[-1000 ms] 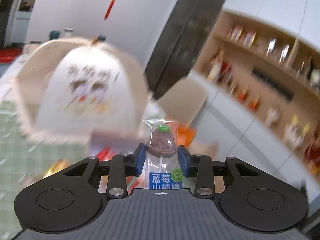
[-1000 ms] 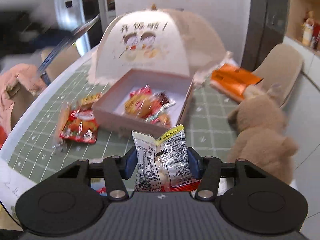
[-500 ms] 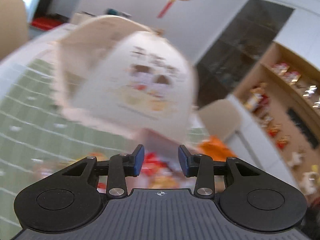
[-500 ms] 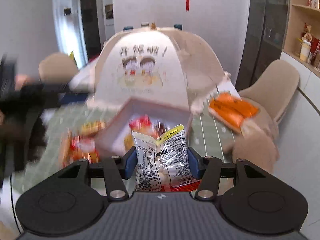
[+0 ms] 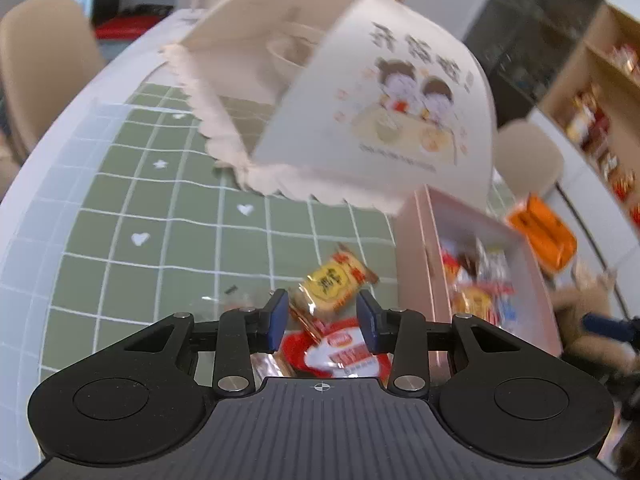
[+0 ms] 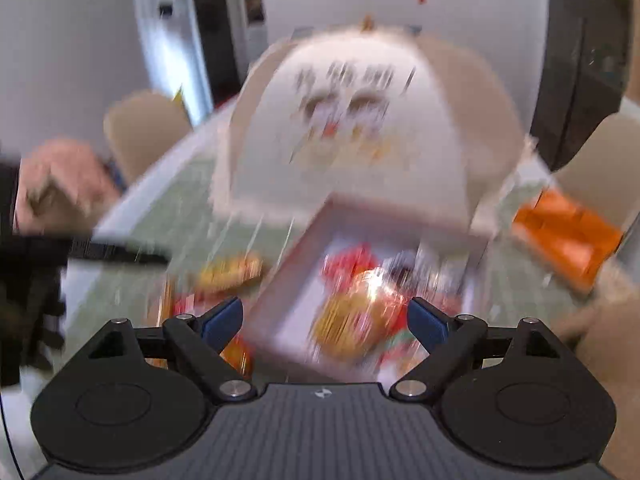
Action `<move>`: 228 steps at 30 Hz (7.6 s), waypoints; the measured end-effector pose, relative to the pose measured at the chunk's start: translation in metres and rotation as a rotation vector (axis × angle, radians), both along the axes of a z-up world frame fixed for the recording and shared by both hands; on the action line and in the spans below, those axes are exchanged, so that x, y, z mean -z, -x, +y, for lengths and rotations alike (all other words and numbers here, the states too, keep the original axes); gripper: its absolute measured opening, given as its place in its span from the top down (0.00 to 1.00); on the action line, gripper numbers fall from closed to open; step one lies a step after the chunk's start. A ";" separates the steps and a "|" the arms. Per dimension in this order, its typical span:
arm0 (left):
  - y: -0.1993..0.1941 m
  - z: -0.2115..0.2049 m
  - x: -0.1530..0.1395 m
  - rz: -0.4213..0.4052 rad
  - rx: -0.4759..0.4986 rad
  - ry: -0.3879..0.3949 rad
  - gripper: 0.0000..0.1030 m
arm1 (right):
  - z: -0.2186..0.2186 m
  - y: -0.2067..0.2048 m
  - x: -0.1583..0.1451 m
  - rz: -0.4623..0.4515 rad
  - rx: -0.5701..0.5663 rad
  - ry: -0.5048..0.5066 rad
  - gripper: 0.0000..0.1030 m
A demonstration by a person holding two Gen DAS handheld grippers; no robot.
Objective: Organize snacks
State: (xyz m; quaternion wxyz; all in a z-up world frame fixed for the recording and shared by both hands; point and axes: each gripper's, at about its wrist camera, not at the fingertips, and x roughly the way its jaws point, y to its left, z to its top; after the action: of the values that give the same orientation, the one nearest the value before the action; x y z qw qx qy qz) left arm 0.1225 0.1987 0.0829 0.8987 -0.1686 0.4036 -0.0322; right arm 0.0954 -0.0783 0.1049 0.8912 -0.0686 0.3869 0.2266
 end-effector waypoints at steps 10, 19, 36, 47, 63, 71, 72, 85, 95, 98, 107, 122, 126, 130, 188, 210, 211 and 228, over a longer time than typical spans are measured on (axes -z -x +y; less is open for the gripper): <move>-0.065 -0.048 0.035 0.038 0.155 -0.206 0.60 | 0.019 0.056 0.054 0.170 -0.071 0.059 0.13; -0.040 -0.056 0.040 0.037 0.184 -0.194 0.82 | -0.025 0.082 0.061 0.177 -0.020 0.108 0.13; 0.090 -0.030 0.037 0.084 -0.043 -0.089 0.82 | 0.029 0.053 0.017 0.062 -0.170 0.035 0.13; 0.147 -0.002 0.036 0.093 -0.112 0.109 0.82 | 0.174 -0.087 0.026 -0.048 -0.183 0.193 0.13; 0.154 0.024 0.030 0.109 -0.211 0.170 0.82 | 0.143 -0.016 0.065 0.161 -0.318 0.159 0.58; 0.118 -0.017 0.017 0.078 -0.093 0.107 0.81 | 0.081 0.048 0.060 0.131 -0.352 0.168 0.54; 0.113 -0.022 0.018 0.084 -0.082 0.105 0.81 | 0.069 0.052 0.059 0.129 -0.340 0.154 0.51; 0.114 -0.077 0.027 0.175 0.093 0.062 0.81 | -0.012 -0.012 0.054 0.039 -0.020 0.063 0.37; 0.130 -0.100 0.033 0.203 0.231 0.020 0.81 | -0.014 0.054 0.039 0.040 -0.201 0.086 0.30; 0.135 -0.121 0.034 0.196 0.337 -0.020 0.81 | -0.023 0.080 0.040 0.114 -0.288 0.068 0.28; 0.139 -0.154 0.029 0.167 0.457 -0.190 0.81 | -0.036 0.091 0.071 0.100 -0.185 0.184 0.21; 0.138 -0.165 0.024 0.141 0.554 -0.207 0.76 | -0.075 0.087 0.067 0.131 -0.036 0.108 0.20; 0.140 -0.183 0.026 0.107 0.593 -0.346 0.75 | -0.077 0.090 0.064 0.134 -0.023 0.098 0.20; 0.129 -0.169 0.030 0.135 0.474 -0.358 0.62 | -0.076 0.097 0.060 0.127 -0.027 0.081 0.20; 0.134 -0.133 0.052 0.272 0.111 -0.121 0.60 | -0.015 0.119 0.070 0.108 -0.062 0.243 0.16; 0.143 -0.132 0.052 0.252 0.116 -0.090 0.60 | -0.039 0.073 0.087 0.193 0.097 0.131 0.00; 0.143 -0.132 0.052 0.252 0.116 -0.090 0.60 | -0.036 0.075 0.088 0.181 0.085 0.157 0.00; 0.145 -0.141 0.051 0.234 0.170 -0.131 0.56 | -0.047 0.067 0.086 0.224 0.114 0.155 0.00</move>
State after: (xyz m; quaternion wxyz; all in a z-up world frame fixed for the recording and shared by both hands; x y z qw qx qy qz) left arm -0.0228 0.0574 0.0315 0.8486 -0.0775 0.5197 -0.0618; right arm 0.0287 -0.1255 0.0189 0.8459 -0.0893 0.5035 0.1514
